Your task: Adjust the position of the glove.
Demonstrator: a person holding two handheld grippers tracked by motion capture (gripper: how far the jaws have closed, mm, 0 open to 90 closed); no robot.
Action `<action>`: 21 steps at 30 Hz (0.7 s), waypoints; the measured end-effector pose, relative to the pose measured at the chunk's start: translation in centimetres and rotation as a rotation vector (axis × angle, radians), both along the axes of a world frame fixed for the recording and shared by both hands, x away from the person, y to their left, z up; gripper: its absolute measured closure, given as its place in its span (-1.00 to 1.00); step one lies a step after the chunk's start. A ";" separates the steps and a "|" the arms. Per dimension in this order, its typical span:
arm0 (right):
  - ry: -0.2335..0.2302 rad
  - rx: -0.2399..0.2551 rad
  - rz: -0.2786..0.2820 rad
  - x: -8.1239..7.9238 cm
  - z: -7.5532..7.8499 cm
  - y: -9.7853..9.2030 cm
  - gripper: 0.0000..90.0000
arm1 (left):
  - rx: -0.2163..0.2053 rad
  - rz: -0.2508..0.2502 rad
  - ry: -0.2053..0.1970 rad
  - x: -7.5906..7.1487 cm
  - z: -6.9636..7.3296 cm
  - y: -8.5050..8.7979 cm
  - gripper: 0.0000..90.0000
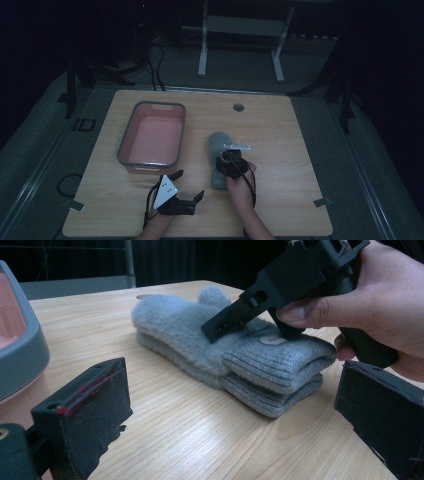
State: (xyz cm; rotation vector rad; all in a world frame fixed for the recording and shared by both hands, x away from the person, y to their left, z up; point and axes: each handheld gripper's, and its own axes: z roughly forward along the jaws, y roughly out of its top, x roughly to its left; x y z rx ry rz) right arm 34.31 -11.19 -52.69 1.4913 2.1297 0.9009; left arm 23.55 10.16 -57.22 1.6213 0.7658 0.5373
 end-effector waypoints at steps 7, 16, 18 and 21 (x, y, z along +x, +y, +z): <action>0.000 0.004 0.016 0.0 -0.3 -0.1 0.02 | 0.001 -0.002 -0.002 0.0 0.0 0.0 -0.96; 0.001 0.040 0.096 -0.4 0.4 -0.4 -0.51 | 0.001 -0.001 0.000 0.0 0.0 0.0 -0.96; -0.012 0.060 0.105 -0.7 1.0 -0.6 -0.61 | 0.002 0.000 0.000 0.0 0.0 0.0 -0.96; -0.036 0.085 0.096 -0.8 1.9 -1.4 -0.69 | 0.001 0.000 0.000 0.0 0.0 0.0 -0.96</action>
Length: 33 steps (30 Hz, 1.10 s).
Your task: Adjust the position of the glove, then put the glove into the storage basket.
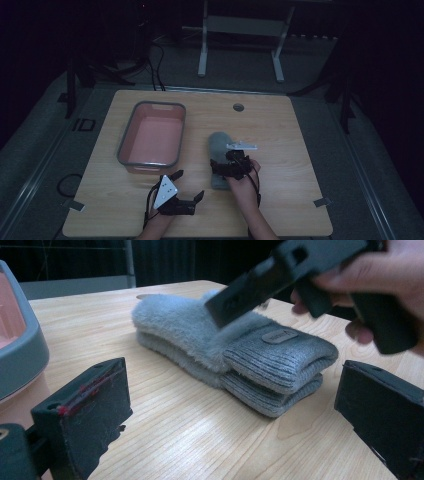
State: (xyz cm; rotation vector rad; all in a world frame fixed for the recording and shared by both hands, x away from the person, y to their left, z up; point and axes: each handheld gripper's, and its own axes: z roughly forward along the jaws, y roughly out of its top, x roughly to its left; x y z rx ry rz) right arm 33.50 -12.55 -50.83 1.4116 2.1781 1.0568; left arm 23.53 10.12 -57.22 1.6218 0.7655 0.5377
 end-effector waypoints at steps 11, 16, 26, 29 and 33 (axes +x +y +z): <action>-0.147 -0.040 0.081 0.6 1.1 -3.7 -0.69 | 0.006 -0.004 0.021 0.2 0.0 0.0 -0.96; -0.212 -0.080 0.147 0.3 1.2 -4.7 -0.69 | 0.033 -0.020 0.055 0.4 0.2 -0.3 -0.96; -0.254 -0.078 0.204 -0.8 1.4 -7.8 -0.67 | 0.042 -0.116 0.180 2.1 3.7 -1.4 -0.96; -0.182 -0.037 0.199 -0.6 1.7 -8.4 -0.64 | 0.058 -0.122 0.204 2.9 4.9 -1.9 -0.96; -0.143 0.038 0.194 -0.7 2.0 -8.7 -0.59 | 0.077 -0.126 0.225 4.3 6.5 -2.5 -0.96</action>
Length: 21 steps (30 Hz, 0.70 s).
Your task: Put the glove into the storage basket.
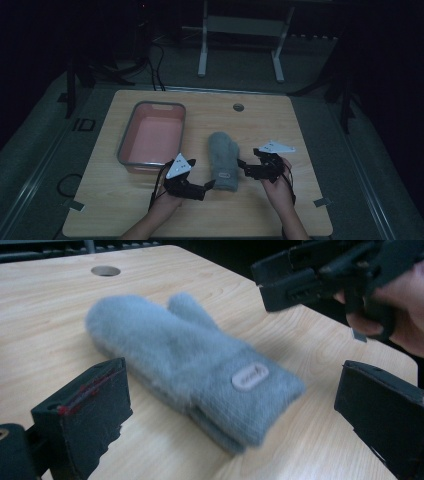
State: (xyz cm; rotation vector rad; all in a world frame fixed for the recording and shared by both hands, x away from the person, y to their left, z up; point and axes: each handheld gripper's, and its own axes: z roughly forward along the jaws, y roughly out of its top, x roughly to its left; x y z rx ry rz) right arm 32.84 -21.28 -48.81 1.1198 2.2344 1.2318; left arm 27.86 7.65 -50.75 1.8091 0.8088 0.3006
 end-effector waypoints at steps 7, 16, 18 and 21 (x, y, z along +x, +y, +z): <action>0.003 -0.018 0.021 0.4 0.4 1.2 -0.55 | 0.024 0.038 0.077 3.0 1.3 -1.4 -0.88; 0.036 -0.072 0.057 1.6 -0.1 2.6 -0.12 | 0.109 0.099 0.165 5.8 1.1 -3.3 -0.38; 0.058 -0.089 0.054 1.9 -0.8 2.7 -0.06 | 0.133 0.101 0.195 6.3 0.6 -3.5 -0.28; 0.114 -0.096 0.057 2.2 -2.1 2.6 0.04 | 0.149 0.115 0.229 6.9 0.1 -3.8 -0.18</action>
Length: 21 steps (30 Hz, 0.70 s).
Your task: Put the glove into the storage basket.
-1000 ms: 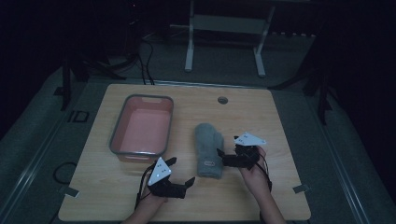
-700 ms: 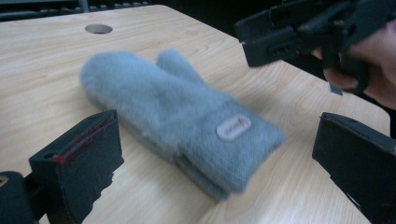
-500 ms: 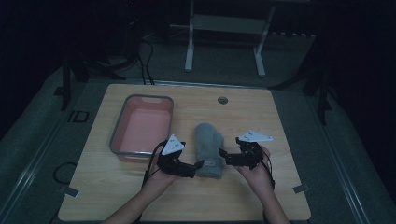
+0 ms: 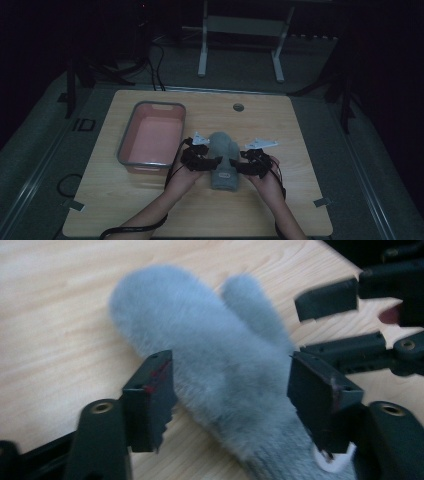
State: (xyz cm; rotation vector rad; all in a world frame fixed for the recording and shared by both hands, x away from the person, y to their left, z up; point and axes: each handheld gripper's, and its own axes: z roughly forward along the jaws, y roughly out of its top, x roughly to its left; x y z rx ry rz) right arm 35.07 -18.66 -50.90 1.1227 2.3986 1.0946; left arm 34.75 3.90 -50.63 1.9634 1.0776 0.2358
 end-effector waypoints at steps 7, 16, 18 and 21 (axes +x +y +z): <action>0.094 -0.032 -0.022 0.9 -1.6 -0.6 -0.01 | 0.068 -0.004 0.108 1.3 -2.2 -0.6 -0.06; 0.263 0.036 -0.004 3.1 -3.4 -0.9 -0.10 | 0.060 -0.018 0.194 2.7 -4.1 -0.8 -0.16; 0.296 0.073 0.020 3.5 -3.7 -1.2 0.04 | 0.049 -0.025 0.208 3.0 -4.4 -1.0 -0.18; 0.305 0.079 0.048 3.6 -3.7 -1.1 0.26 | 0.043 -0.061 0.216 3.4 -4.5 -1.1 -0.11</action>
